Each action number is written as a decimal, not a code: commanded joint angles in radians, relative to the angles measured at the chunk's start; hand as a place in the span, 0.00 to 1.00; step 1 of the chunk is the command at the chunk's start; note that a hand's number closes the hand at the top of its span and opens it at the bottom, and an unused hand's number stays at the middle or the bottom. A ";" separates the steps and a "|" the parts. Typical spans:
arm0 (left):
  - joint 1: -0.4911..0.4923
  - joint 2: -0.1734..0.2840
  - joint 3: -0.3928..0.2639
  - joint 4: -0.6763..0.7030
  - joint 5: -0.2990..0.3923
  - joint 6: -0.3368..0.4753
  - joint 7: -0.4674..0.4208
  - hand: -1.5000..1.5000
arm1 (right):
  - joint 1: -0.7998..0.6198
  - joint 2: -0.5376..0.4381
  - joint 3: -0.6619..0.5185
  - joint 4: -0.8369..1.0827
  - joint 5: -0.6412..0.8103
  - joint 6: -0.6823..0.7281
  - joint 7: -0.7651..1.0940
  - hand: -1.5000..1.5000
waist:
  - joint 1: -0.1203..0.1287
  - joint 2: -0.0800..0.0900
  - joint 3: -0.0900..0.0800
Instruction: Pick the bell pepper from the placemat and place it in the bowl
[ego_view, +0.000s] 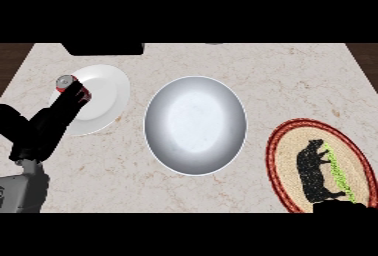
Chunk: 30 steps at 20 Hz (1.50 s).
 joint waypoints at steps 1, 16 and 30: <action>-0.016 -0.015 -0.022 0.001 -0.009 0.003 0.008 0.50 | -0.102 0.107 0.094 -0.252 -0.011 0.084 0.125 1.00 | 0.018 0.003 0.000; 0.002 -0.011 -0.022 0.025 0.000 -0.031 -0.030 0.50 | -0.792 0.239 0.188 0.050 -0.097 0.071 0.622 1.00 | 0.049 0.008 0.003; -0.029 -0.052 -0.052 -0.021 -0.019 0.017 0.026 0.50 | -1.221 0.239 -0.096 0.734 -0.214 -0.241 0.542 1.00 | 0.057 0.014 0.008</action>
